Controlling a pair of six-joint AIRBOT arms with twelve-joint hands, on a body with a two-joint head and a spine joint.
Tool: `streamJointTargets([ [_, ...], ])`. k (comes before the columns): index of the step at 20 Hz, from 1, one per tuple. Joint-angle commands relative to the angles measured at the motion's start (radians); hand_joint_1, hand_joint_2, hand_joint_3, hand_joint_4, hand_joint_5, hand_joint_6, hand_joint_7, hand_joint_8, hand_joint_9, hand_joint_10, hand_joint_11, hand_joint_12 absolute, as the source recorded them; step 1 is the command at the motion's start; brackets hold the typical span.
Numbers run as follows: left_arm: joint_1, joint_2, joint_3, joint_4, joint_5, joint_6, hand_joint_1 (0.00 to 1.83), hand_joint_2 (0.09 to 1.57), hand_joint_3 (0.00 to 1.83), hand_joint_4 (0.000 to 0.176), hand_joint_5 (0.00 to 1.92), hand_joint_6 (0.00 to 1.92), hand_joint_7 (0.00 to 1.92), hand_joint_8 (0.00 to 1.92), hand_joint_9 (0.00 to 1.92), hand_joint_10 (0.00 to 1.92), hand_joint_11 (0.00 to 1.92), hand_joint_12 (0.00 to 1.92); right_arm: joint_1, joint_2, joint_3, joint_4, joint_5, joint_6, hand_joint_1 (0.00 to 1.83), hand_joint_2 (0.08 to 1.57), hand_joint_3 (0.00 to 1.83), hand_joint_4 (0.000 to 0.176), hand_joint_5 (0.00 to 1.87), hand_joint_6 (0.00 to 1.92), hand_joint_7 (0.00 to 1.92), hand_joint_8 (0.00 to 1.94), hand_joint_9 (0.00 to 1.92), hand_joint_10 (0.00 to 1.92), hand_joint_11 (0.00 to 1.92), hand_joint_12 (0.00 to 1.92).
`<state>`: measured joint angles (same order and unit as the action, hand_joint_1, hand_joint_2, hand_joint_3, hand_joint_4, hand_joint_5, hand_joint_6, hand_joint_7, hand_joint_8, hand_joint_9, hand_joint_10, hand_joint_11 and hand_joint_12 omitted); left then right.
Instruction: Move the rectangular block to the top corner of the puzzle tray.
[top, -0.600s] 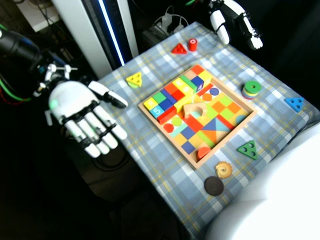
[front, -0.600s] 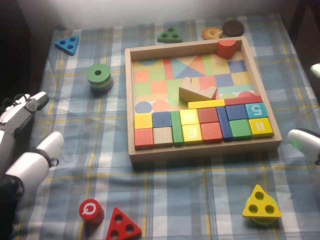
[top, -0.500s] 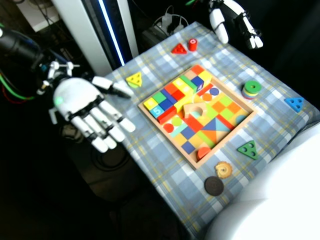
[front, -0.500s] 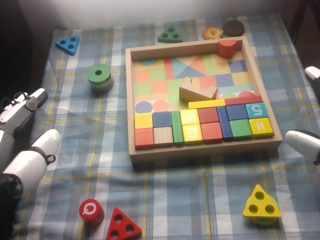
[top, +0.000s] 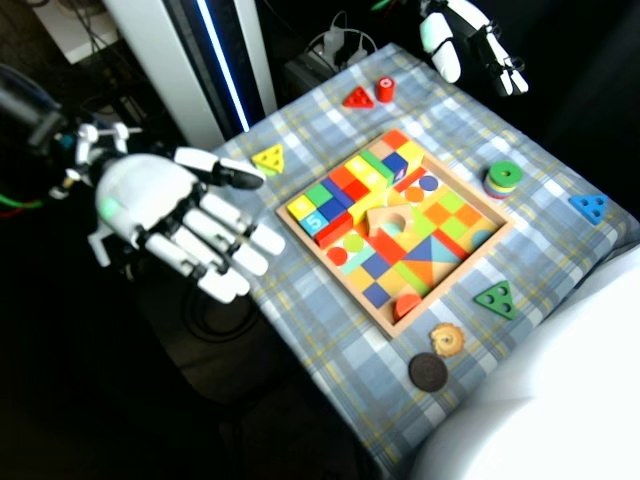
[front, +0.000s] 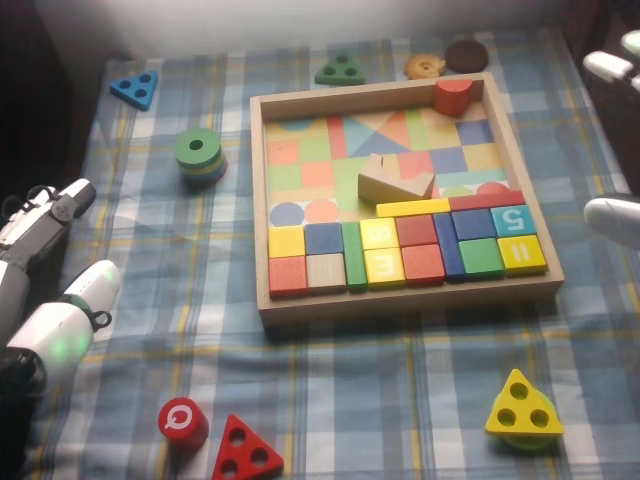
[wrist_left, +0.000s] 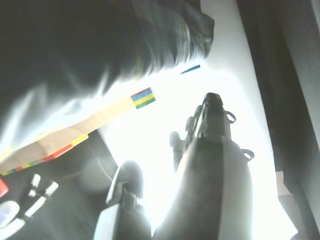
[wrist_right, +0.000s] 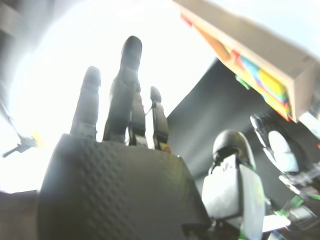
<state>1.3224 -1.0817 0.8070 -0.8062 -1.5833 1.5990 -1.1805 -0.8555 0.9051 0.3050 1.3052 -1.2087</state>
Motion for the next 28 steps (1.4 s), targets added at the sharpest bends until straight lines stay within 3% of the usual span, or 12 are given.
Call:
streamJointTargets([
  [1, -0.009, 0.005, 0.003, 0.039, -0.107, -0.006, 0.58, 1.39, 0.00, 0.052, 0.35, 0.00, 0.16, 0.00, 0.05, 0.01, 0.00, 0.00, 0.014, 0.008, 0.020, -0.031, 0.055, 0.057, 0.09, 1.13, 0.01, 0.092, 0.18, 0.00, 0.16, 0.00, 0.03, 0.00, 0.00, 0.00],
  [4, -0.010, 0.004, 0.004, 0.040, -0.098, -0.006, 0.59, 1.38, 0.00, 0.049, 0.35, 0.00, 0.16, 0.00, 0.05, 0.00, 0.00, 0.00, 0.067, 0.009, 0.129, -0.164, -0.043, 0.334, 0.23, 1.11, 0.00, 0.071, 0.17, 0.00, 0.15, 0.01, 0.08, 0.02, 0.01, 0.00],
  [5, -0.010, 0.004, 0.004, 0.040, -0.098, -0.006, 0.56, 1.39, 0.00, 0.052, 0.34, 0.00, 0.15, 0.00, 0.04, 0.00, 0.00, 0.00, 0.095, 0.008, 0.154, -0.212, -0.086, 0.395, 0.34, 1.10, 0.00, 0.063, 0.17, 0.00, 0.18, 0.00, 0.14, 0.01, 0.01, 0.36],
  [6, -0.010, 0.005, 0.004, 0.040, -0.098, -0.006, 0.56, 1.39, 0.00, 0.052, 0.34, 0.00, 0.15, 0.00, 0.04, 0.00, 0.00, 0.00, 0.134, 0.007, 0.175, -0.262, -0.133, 0.428, 0.34, 1.10, 0.00, 0.063, 0.17, 0.00, 0.18, 0.00, 0.14, 0.01, 0.01, 0.36],
  [8, -0.008, 0.004, 0.005, 0.039, -0.096, -0.006, 0.58, 1.38, 0.00, 0.057, 0.34, 0.00, 0.15, 0.00, 0.04, 0.00, 0.00, 0.00, 0.237, -0.001, 0.235, -0.405, -0.249, 0.536, 0.47, 1.10, 0.00, 0.013, 0.19, 0.00, 0.24, 0.01, 0.19, 0.02, 0.00, 0.82],
  [15, -0.004, 0.004, 0.007, 0.039, -0.088, -0.006, 0.60, 1.39, 0.00, 0.041, 0.35, 0.00, 0.15, 0.00, 0.04, 0.00, 0.00, 0.00, 0.477, -0.083, 0.393, -0.844, -0.478, 0.910, 0.77, 1.09, 0.00, 0.000, 0.31, 0.01, 0.44, 0.01, 0.39, 0.02, 0.00, 1.11],
  [19, -0.002, 0.003, 0.007, 0.039, -0.080, -0.006, 0.57, 1.38, 0.00, 0.037, 0.35, 0.00, 0.16, 0.00, 0.05, 0.01, 0.00, 0.00, 0.557, -0.157, 0.473, -1.061, -0.538, 1.079, 1.00, 1.13, 0.00, 0.000, 0.47, 0.01, 0.90, 0.09, 0.88, 0.20, 0.33, 1.46],
  [20, -0.002, 0.003, 0.008, 0.040, -0.078, -0.006, 0.60, 1.38, 0.00, 0.045, 0.34, 0.00, 0.15, 0.00, 0.04, 0.00, 0.00, 0.00, 0.567, -0.166, 0.480, -1.084, -0.543, 1.093, 1.06, 1.14, 0.00, 0.000, 0.48, 0.00, 0.98, 0.16, 0.88, 0.56, 0.47, 1.49],
  [21, -0.002, 0.003, 0.009, 0.040, -0.075, -0.006, 0.61, 1.38, 0.00, 0.046, 0.34, 0.00, 0.15, 0.00, 0.04, 0.00, 0.00, 0.00, 0.580, -0.177, 0.489, -1.117, -0.551, 1.108, 1.28, 1.13, 0.00, 0.000, 0.50, 0.00, 0.95, 0.91, 0.84, 1.03, 0.54, 1.63],
  [23, -0.002, 0.003, 0.010, 0.042, -0.073, -0.006, 0.63, 1.38, 0.00, 0.052, 0.34, 0.00, 0.16, 0.00, 0.03, 0.00, 0.00, 0.00, 0.602, -0.204, 0.511, -1.198, -0.567, 1.160, 1.20, 1.12, 0.00, 0.000, 0.57, 0.01, 0.87, 1.45, 0.89, 1.72, 0.80, 1.89],
  [25, -0.002, 0.004, 0.010, 0.043, -0.072, -0.006, 0.63, 1.38, 0.00, 0.049, 0.34, 0.00, 0.15, 0.00, 0.04, 0.00, 0.00, 0.00, 0.621, -0.223, 0.530, -1.260, -0.575, 1.217, 1.17, 1.12, 0.00, 0.000, 0.63, 0.01, 0.99, 1.87, 1.18, 1.91, 1.17, 1.92],
  [28, -0.002, 0.003, 0.009, 0.043, -0.068, -0.006, 0.60, 1.38, 0.00, 0.051, 0.34, 0.00, 0.15, 0.00, 0.04, 0.00, 0.00, 0.00, 0.671, -0.249, 0.551, -1.356, -0.600, 1.248, 1.38, 1.13, 0.00, 0.000, 0.70, 0.01, 1.40, 1.94, 1.59, 1.92, 1.62, 1.92],
])
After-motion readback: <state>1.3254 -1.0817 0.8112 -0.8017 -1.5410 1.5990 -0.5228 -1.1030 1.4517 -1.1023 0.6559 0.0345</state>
